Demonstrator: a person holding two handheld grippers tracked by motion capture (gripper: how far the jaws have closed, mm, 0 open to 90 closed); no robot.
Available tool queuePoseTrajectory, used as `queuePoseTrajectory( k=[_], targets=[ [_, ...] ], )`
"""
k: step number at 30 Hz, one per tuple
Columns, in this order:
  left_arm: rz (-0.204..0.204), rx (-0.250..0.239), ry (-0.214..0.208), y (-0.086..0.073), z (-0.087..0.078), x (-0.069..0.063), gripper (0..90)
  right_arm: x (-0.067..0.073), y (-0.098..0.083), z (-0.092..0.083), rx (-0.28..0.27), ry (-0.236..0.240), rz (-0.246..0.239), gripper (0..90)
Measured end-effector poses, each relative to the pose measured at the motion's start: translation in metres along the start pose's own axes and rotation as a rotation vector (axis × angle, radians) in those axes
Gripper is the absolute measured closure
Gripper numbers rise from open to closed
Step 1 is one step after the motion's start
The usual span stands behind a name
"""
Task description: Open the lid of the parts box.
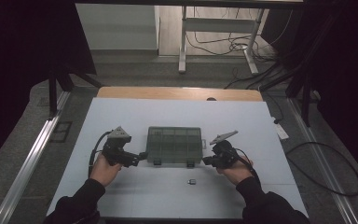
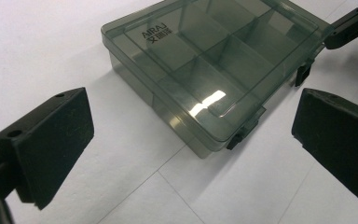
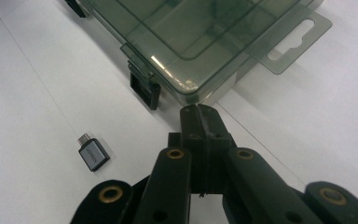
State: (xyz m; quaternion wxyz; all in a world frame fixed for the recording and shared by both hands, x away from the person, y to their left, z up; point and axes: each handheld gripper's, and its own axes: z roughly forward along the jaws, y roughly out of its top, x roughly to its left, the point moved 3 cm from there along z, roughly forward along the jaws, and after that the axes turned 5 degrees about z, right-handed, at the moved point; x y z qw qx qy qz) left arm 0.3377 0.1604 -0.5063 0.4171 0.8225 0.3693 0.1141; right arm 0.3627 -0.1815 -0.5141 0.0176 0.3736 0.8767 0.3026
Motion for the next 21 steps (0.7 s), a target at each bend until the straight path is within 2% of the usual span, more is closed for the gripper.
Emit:
queuePoseTrajectory(
  k=[4,5,6,8,9,15,21],
  targets=[
    [-0.005,-0.009,-0.001,0.001,0.000,-0.001,0.0,0.001,0.001,-0.001,-0.016,-0.006,-0.012,88.9],
    [-0.018,-0.017,-0.013,0.001,-0.001,-0.001,0.0,0.002,0.001,-0.003,-0.022,-0.012,-0.013,88.9],
    [-0.033,-0.028,-0.024,0.002,-0.002,-0.001,0.0,0.003,0.002,-0.007,-0.045,-0.016,-0.016,88.9],
    [-0.037,-0.033,-0.025,0.002,-0.002,-0.001,0.0,0.003,0.003,-0.008,-0.056,-0.014,-0.014,88.9],
    [-0.039,-0.035,-0.025,0.002,-0.003,-0.001,0.0,0.004,0.005,-0.012,-0.080,-0.017,-0.018,88.9],
    [-0.039,-0.012,-0.014,0.002,-0.003,-0.001,0.0,0.006,0.009,-0.017,-0.127,-0.018,-0.022,88.9],
    [-0.035,0.009,-0.024,0.003,-0.001,-0.003,0.0,0.007,0.014,-0.021,-0.161,-0.017,-0.024,88.9]
  ],
)
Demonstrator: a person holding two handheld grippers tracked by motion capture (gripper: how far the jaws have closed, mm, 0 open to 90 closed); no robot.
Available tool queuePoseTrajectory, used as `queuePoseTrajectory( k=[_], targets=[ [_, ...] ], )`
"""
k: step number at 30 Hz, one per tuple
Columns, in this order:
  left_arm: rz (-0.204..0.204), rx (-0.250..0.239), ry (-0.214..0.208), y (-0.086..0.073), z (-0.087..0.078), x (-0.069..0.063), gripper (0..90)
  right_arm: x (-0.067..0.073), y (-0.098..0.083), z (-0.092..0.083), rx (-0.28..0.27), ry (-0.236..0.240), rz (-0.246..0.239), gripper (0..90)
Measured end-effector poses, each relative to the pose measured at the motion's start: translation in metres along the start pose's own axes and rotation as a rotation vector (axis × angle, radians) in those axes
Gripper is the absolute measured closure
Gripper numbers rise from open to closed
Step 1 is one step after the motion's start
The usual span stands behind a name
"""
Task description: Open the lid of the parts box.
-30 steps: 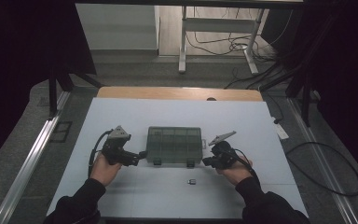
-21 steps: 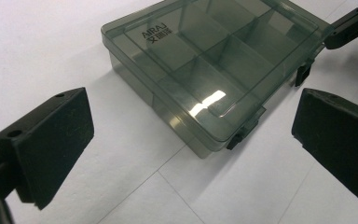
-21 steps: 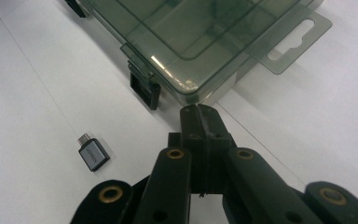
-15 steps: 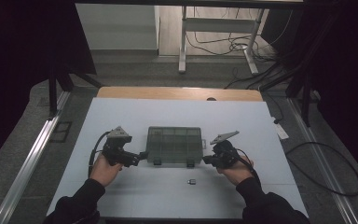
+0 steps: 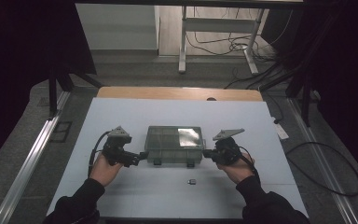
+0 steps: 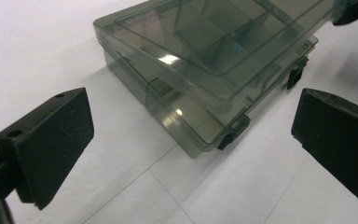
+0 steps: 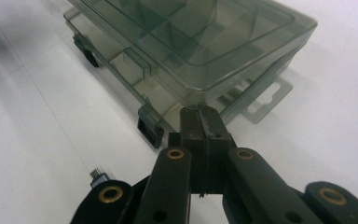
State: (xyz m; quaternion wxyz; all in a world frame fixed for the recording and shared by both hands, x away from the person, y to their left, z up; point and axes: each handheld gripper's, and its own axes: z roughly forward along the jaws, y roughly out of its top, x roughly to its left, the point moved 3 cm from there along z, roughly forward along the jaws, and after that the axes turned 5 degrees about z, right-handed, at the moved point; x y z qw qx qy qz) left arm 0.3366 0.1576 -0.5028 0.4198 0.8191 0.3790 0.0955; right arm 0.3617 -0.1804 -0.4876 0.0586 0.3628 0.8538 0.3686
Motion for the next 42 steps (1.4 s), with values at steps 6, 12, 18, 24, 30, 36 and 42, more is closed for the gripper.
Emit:
queuePoseTrajectory(
  k=[6,12,18,24,30,36,42],
  targets=[
    [0.016,0.005,-0.018,0.003,0.002,-0.004,0.0,-0.001,0.007,-0.002,-0.034,-0.003,0.002,88.9],
    [-0.002,0.010,-0.013,0.005,0.003,-0.005,0.0,-0.002,0.012,-0.002,-0.053,-0.008,-0.003,88.9],
    [0.023,0.003,-0.034,0.006,0.002,-0.008,0.0,-0.003,0.017,-0.003,-0.080,-0.012,0.001,88.9],
    [0.043,0.015,-0.044,0.006,0.005,-0.010,0.0,-0.006,0.022,-0.005,-0.096,-0.001,0.009,88.9],
    [0.058,0.008,-0.048,0.008,0.006,-0.015,0.0,-0.009,0.026,-0.007,-0.105,0.011,0.025,88.9],
    [0.064,0.024,-0.040,0.010,0.011,-0.020,0.0,-0.011,0.032,-0.011,-0.123,0.015,0.031,88.9],
    [0.078,0.035,-0.049,0.012,0.016,-0.025,0.0,-0.013,0.037,-0.012,-0.132,0.019,0.032,88.9]
  ],
)
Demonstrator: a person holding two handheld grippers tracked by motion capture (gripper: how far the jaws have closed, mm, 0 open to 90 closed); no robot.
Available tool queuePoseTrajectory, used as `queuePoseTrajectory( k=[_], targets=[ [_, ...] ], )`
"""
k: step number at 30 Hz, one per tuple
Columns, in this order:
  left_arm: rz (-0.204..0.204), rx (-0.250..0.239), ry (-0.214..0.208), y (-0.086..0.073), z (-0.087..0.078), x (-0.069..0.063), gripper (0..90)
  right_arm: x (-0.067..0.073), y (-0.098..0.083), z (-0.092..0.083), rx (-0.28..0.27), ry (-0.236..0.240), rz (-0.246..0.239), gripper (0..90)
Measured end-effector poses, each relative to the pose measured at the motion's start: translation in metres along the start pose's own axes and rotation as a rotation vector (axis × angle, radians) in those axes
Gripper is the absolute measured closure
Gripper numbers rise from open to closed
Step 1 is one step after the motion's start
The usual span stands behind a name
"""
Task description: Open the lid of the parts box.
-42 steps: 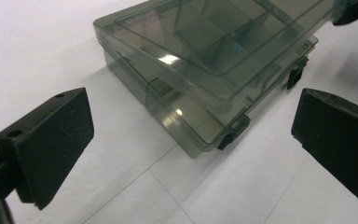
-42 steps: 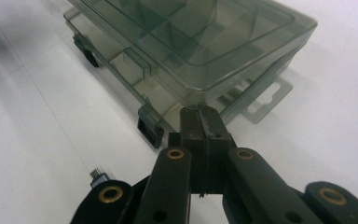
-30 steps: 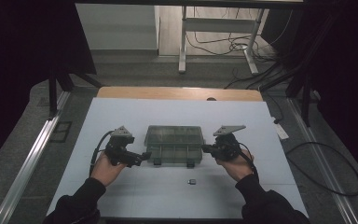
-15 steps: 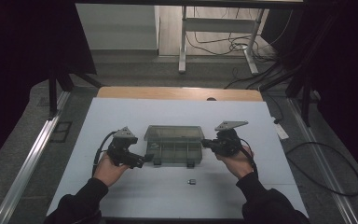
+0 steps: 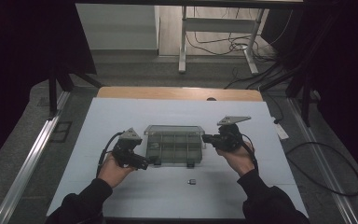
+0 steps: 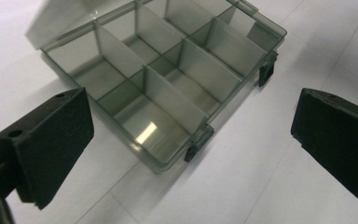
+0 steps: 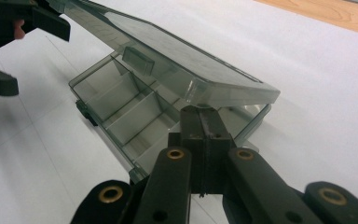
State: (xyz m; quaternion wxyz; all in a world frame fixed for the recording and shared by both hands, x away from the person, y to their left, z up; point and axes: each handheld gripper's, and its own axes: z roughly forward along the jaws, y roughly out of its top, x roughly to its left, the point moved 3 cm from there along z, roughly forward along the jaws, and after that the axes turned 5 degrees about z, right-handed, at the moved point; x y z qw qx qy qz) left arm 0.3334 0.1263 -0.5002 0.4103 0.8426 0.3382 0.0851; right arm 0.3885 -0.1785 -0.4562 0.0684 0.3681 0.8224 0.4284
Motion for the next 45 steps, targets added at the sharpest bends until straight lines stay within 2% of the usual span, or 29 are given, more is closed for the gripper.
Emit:
queuePoseTrajectory(
  k=[3,5,8,19,20,23,24,26,36,45],
  targets=[
    [-0.004,0.005,-0.008,0.001,0.004,-0.001,0.0,0.000,0.003,0.000,-0.003,0.000,-0.001,88.9],
    [-0.012,0.014,0.004,0.002,0.005,-0.002,0.0,0.000,0.006,0.000,-0.007,0.000,-0.001,88.9],
    [-0.017,0.015,0.001,0.002,0.006,-0.003,5.5,-0.001,0.009,0.001,-0.012,-0.001,-0.006,88.9],
    [0.001,0.027,-0.022,0.003,0.013,-0.004,45.0,-0.002,0.021,0.005,-0.018,-0.002,-0.019,88.9],
    [0.004,0.038,-0.017,0.004,0.017,-0.004,50.5,-0.003,0.022,0.005,-0.022,-0.003,-0.019,88.9],
    [0.007,0.051,-0.018,0.003,0.020,-0.005,60.5,-0.005,0.025,0.006,-0.025,-0.005,-0.015,88.9],
    [0.012,0.055,-0.021,0.003,0.021,-0.005,60.5,-0.005,0.025,0.006,-0.025,-0.005,-0.015,88.9],
    [0.022,0.064,-0.023,0.003,0.024,-0.007,68.9,-0.006,0.026,0.006,-0.029,-0.007,-0.012,88.9],
    [0.057,0.076,-0.030,0.004,0.031,-0.012,85.7,-0.007,0.030,0.009,-0.038,-0.006,-0.007,88.9],
    [0.058,0.084,-0.025,0.003,0.036,-0.011,88.7,-0.007,0.034,0.012,-0.043,-0.007,-0.006,88.9]
  ],
)
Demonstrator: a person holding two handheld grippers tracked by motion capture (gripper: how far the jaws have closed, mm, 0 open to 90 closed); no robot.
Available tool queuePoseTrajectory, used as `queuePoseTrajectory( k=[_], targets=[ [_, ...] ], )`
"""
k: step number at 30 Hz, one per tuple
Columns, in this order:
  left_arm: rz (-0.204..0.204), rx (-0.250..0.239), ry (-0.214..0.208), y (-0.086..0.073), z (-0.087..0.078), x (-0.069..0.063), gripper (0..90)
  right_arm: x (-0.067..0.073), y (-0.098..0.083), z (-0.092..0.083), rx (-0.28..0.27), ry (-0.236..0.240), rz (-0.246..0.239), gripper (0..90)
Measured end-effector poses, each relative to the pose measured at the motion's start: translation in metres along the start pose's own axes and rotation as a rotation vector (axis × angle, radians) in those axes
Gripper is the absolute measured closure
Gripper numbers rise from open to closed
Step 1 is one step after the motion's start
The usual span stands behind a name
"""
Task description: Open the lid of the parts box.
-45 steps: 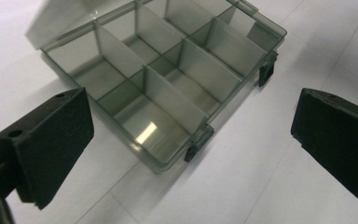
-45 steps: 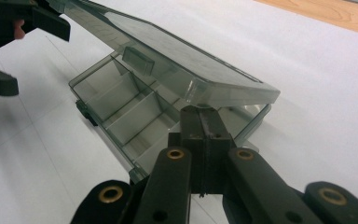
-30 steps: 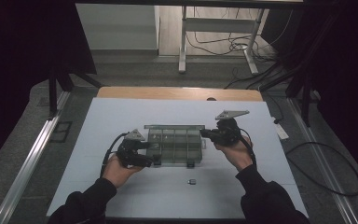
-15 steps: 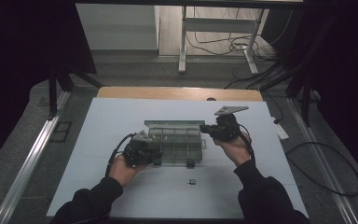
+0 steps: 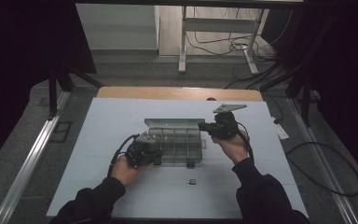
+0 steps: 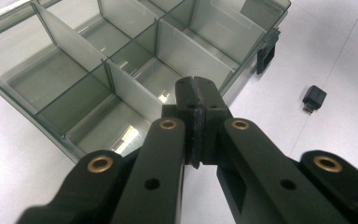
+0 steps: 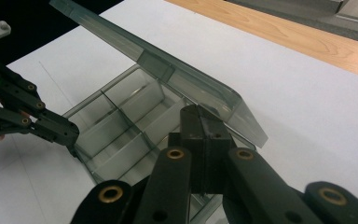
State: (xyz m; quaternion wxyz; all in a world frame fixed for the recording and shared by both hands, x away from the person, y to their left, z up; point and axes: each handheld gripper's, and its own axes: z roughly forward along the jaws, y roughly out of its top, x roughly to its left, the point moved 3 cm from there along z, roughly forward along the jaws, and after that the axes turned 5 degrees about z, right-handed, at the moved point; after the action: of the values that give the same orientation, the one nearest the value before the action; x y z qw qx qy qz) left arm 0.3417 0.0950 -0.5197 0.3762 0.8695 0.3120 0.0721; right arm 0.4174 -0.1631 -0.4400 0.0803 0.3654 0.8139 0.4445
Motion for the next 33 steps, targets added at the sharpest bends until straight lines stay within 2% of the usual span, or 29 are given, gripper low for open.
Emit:
queuePoseTrajectory(
  k=[9,33],
  targets=[
    [0.011,0.000,0.012,0.002,0.007,-0.001,88.7,-0.003,0.004,0.006,-0.003,-0.002,0.004,88.9],
    [0.046,-0.002,0.017,0.001,0.007,-0.001,88.7,-0.014,0.020,0.021,-0.019,-0.027,-0.016,88.9]
  ],
)
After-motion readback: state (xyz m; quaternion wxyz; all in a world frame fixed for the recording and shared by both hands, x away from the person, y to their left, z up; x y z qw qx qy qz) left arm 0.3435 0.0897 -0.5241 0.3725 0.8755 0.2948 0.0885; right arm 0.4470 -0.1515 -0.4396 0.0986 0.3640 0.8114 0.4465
